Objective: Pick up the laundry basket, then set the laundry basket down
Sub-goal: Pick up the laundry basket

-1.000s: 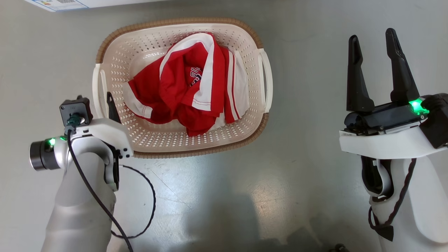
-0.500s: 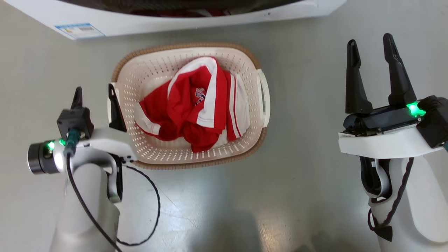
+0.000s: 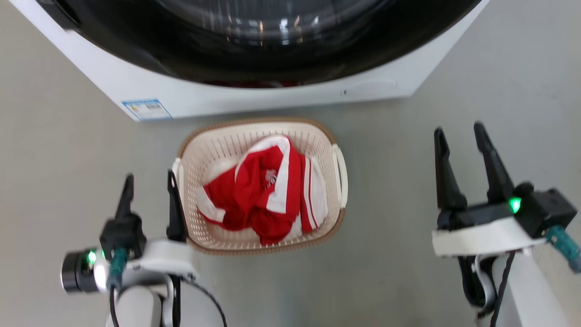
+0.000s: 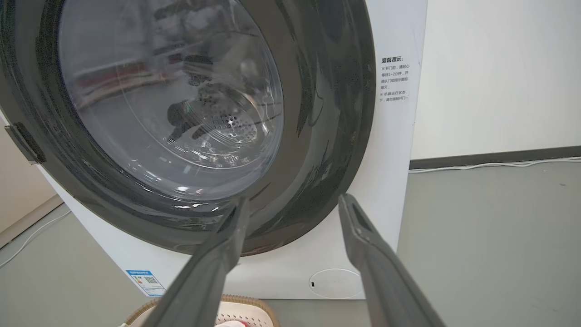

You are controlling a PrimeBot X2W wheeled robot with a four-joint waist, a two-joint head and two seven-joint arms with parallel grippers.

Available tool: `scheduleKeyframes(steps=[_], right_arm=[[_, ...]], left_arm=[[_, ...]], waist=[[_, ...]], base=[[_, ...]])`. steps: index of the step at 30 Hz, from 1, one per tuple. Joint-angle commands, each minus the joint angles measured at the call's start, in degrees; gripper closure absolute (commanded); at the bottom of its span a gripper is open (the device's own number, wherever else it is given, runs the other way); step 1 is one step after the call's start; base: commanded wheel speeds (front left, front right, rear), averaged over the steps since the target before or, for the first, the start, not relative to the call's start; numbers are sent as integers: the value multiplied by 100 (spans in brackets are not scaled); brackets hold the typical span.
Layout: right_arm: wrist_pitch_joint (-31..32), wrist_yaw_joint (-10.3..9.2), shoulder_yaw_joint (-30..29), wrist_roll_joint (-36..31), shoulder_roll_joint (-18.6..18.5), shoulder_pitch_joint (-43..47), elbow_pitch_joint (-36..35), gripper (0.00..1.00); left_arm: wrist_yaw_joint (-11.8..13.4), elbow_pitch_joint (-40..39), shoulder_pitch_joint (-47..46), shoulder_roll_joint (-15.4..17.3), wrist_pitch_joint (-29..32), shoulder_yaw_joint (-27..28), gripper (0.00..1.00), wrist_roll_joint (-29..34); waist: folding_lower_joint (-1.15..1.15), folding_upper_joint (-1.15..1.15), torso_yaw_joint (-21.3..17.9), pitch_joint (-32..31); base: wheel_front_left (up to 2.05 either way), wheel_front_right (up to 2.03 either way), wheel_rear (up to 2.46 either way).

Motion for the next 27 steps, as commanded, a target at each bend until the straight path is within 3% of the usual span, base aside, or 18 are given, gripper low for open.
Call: scheduleKeyframes(steps=[1, 14, 27], right_arm=[[-38, 40, 112, -28, 14, 240, -71, 0], [-38, 40, 258, 43, 14, 1299, 133, 0], [-38, 40, 401, 156, 14, 1894, 287, 0]], left_arm=[[83, -255, 312, 65, -29, 91, 0, -51], [309, -870, 1669, 48, -29, -189, 0, -207], [390, -1094, 2449, 47, -29, -135, 0, -252]], waist=[[0, 0, 51, -504], [0, 0, 110, -1798], [0, 0, 72, -2522]], base=[[0, 0, 0], [0, 0, 0], [0, 0, 0]])
